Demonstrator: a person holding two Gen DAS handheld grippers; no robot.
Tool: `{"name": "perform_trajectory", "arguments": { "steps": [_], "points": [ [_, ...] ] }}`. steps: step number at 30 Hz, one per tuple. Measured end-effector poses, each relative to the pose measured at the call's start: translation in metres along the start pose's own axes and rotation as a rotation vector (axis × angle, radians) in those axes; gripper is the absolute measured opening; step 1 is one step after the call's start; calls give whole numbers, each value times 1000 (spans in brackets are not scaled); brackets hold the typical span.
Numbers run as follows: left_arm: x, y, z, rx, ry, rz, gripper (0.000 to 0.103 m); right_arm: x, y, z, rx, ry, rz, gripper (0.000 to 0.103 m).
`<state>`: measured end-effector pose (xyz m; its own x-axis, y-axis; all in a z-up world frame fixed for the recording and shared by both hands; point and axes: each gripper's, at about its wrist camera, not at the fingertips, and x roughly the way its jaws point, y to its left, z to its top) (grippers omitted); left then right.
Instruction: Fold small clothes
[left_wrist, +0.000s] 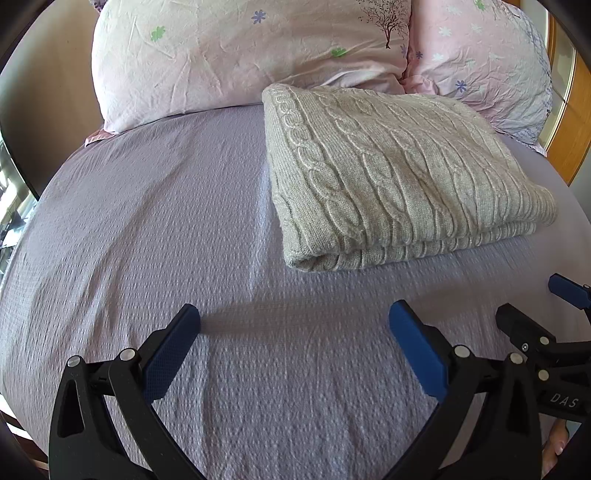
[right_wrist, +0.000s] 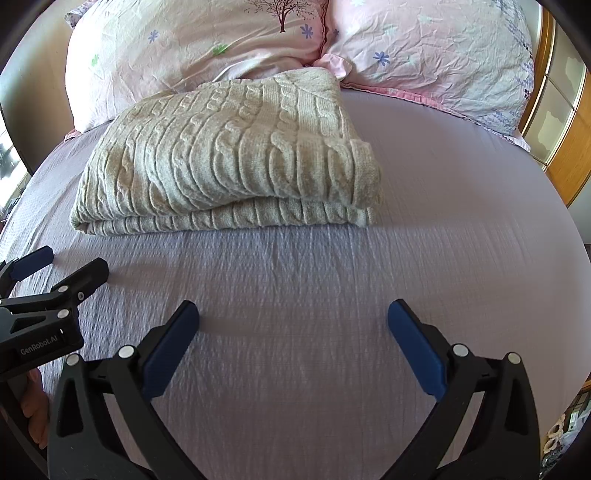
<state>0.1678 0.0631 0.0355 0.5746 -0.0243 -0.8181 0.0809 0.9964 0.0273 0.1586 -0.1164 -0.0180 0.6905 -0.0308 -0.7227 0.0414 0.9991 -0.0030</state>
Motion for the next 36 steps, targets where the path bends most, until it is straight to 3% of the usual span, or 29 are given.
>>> {"name": "perform_trajectory", "arguments": {
  "steps": [12, 36],
  "points": [
    [-4, -8, 2, 52, 0, -37, 102, 0, 0, -1, -3, -1, 2, 101],
    [-5, -6, 2, 44, 0, -38, 102, 0, 0, -1, -4, 0, 2, 101]
  ]
}}
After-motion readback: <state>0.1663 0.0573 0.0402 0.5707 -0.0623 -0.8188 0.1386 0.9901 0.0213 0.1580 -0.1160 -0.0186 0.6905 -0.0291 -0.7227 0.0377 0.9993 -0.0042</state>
